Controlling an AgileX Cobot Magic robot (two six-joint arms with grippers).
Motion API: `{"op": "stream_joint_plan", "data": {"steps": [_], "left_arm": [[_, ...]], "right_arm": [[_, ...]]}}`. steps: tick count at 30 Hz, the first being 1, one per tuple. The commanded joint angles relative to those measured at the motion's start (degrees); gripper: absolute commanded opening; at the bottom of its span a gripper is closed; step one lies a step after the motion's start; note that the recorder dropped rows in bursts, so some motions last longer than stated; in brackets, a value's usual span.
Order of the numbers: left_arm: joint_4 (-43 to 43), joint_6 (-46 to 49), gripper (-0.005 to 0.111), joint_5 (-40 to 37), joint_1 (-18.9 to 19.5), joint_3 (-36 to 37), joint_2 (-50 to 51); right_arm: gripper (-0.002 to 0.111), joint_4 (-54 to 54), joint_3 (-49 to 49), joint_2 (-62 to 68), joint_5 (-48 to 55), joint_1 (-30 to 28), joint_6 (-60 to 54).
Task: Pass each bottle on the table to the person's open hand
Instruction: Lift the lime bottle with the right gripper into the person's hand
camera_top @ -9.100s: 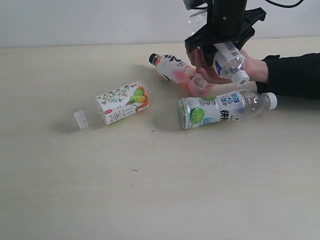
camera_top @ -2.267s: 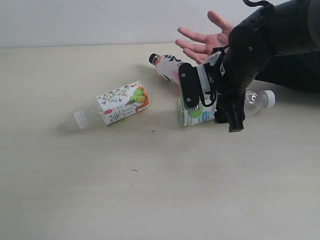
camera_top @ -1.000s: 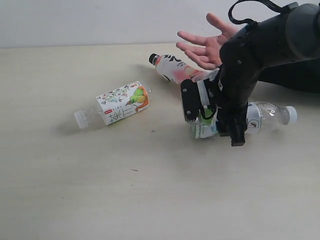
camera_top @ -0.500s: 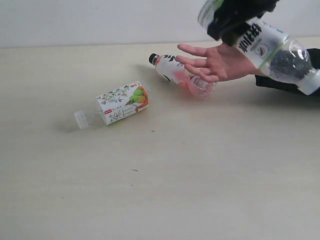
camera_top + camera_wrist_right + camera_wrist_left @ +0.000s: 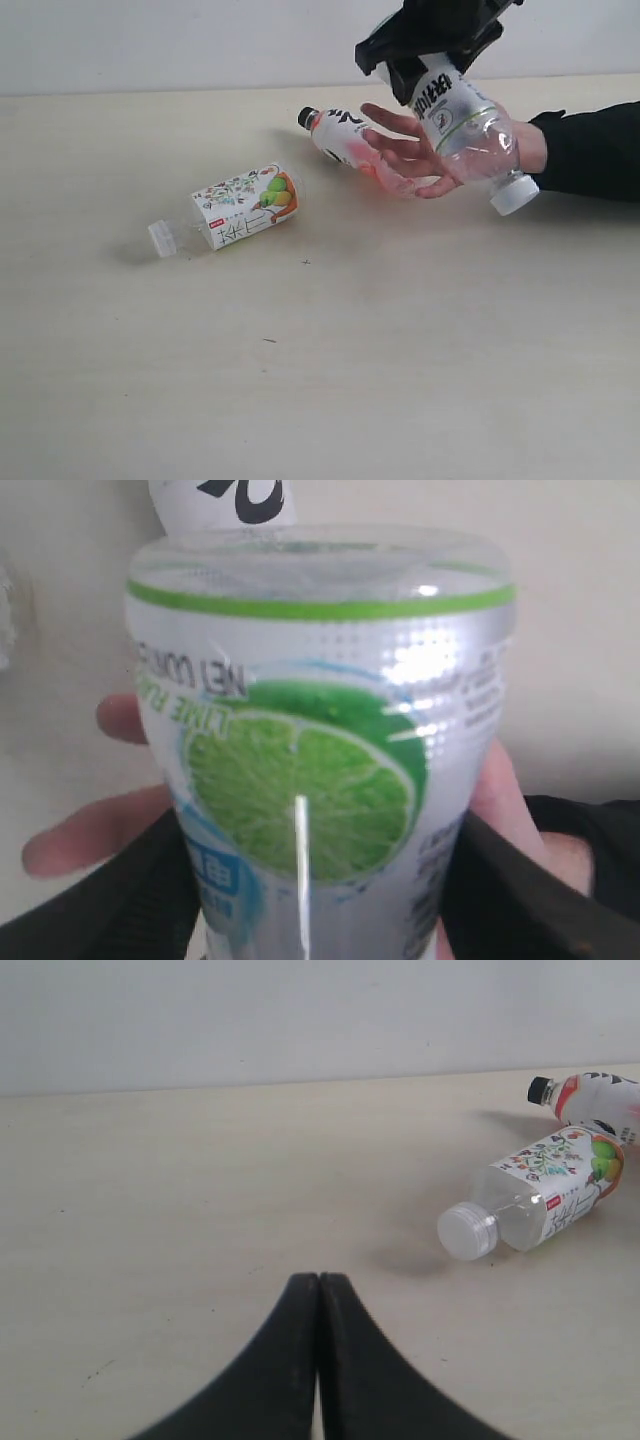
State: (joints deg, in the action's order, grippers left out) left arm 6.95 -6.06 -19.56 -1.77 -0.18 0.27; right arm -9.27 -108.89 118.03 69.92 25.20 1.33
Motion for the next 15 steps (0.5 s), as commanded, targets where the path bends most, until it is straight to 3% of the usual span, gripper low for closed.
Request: {"op": "stream_joint_plan", "data": {"steps": [1,10,15], "left_arm": [[0.3,-0.2,0.003,0.4,0.1,0.2,-0.3],[0.3,-0.2,0.003,0.4,0.1,0.2,-0.3],[0.3,-0.2,0.003,0.4,0.1,0.2,-0.3]], "right_arm": [[0.0,-1.1,-2.6,3.5,0.0,-0.3,1.8],[0.001,-3.6,-3.7,6.1,0.0,-0.3,4.7],[0.014,-5.0,-3.7,6.2,0.0,-0.3,4.7]]}}
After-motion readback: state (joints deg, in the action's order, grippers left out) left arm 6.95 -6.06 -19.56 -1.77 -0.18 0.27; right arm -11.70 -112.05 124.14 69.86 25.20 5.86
